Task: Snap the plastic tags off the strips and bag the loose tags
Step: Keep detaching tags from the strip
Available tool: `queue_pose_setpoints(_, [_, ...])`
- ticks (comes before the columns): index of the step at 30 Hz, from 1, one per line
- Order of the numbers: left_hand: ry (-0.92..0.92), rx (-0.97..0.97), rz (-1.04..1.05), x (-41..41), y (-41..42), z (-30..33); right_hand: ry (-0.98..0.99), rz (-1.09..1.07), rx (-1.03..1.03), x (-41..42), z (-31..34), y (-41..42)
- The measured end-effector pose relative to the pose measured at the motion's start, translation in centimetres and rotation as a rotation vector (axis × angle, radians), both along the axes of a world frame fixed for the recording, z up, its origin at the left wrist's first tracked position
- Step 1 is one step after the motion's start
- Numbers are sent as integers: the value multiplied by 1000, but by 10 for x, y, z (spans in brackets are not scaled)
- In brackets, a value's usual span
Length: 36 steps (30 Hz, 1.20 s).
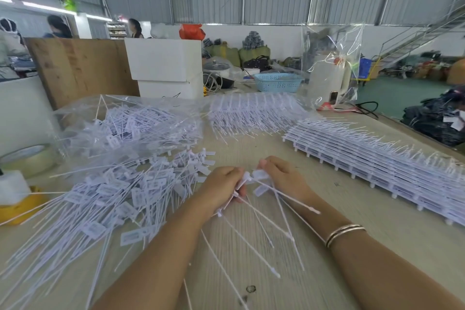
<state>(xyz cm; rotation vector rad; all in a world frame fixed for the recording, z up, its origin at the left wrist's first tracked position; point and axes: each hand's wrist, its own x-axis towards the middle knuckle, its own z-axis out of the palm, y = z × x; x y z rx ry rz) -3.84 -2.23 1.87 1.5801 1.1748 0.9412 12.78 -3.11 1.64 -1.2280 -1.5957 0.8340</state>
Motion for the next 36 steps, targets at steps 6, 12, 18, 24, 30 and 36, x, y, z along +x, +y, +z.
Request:
queue_pose_setpoints(6, [195, 217, 101, 4, -4, 3, -102, 43, 63, -3, 2, -3])
queue_pose_setpoints(12, [319, 340, 127, 4, -6, 10, -80, 273, 55, -8, 8, -9])
queue_pose_setpoints(18, [553, 391, 74, -5, -6, 23, 231, 144, -3, -1, 11, -6])
queue_pose_setpoints(24, [457, 318, -67, -4, -10, 24, 206, 225, -54, -2, 11, -6])
queue_pose_setpoints(30, [322, 195, -91, -2, -9, 13, 126, 261, -68, -1, 11, -7])
queue_pose_setpoints(36, [31, 41, -100, -5, -9, 13, 334, 108, 50, 0, 5, -3])
